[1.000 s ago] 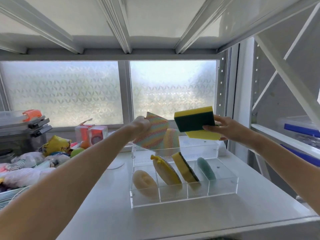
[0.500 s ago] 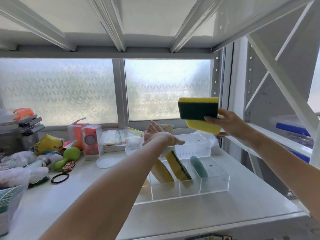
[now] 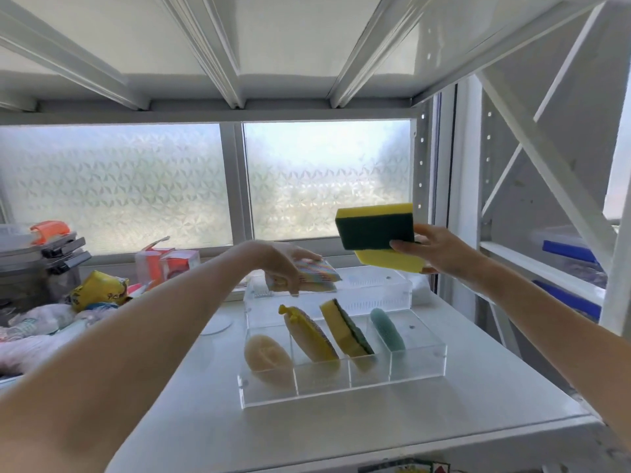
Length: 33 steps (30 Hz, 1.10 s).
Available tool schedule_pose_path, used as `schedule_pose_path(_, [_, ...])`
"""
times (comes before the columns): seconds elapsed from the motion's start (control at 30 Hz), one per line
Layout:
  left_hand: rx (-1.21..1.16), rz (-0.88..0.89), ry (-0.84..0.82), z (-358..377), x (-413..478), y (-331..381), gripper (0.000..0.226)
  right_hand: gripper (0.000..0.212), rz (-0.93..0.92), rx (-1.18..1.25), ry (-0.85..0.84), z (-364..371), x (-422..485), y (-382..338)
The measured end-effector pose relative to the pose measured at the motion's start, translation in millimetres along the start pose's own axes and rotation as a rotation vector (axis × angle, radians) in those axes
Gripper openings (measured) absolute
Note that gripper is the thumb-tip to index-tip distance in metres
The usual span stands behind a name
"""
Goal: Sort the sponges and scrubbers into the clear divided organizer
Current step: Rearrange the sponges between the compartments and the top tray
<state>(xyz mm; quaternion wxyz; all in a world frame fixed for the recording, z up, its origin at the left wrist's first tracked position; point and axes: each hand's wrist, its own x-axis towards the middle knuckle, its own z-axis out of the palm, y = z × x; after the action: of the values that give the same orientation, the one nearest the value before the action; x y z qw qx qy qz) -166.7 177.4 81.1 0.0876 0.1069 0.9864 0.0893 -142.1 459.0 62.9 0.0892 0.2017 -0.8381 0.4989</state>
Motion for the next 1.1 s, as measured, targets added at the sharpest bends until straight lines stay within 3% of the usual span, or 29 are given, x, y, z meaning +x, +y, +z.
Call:
schedule_pose_path(0.2, [-0.32, 0.056, -0.094, 13, -1, -27, 0.058, 0.033, 0.008, -0.021, -0.035, 6, 1, -3])
schedule_pose_path(0.37, [-0.302, 0.114, -0.056, 11, -4, -28, 0.082, 0.038, 0.001, -0.03, -0.037, 3, 0, -2])
schedule_pose_path(0.53, [-0.177, 0.278, 0.184, 20, -1, -22, 0.032, 0.043, 0.001, -0.021, -0.03, 3, 0, -1])
schedule_pose_path(0.63, [-0.202, 0.212, 0.142, 30, 2, -23, 0.023, 0.043, 0.006, -0.026, -0.028, 6, 1, -2])
schedule_pose_path(0.77, [-0.273, 0.072, -0.031, 15, 5, -13, 0.026, 0.042, -0.001, -0.019, -0.037, 8, 1, -2])
schedule_pose_path(0.9, [-0.353, 0.182, 0.047, 26, 7, 15, 0.032, 0.041, -0.002, -0.021, -0.012, 8, 2, -3])
schedule_pose_path(0.97, [-0.317, 0.156, -0.02, 41, 7, 25, 0.046, 0.039, 0.004, -0.006, -0.016, 9, 1, -4])
schedule_pose_path(1.1, [-0.248, 0.072, 0.046, 50, 7, 25, 0.071, 0.03, 0.032, -0.02, -0.034, 8, 0, -6])
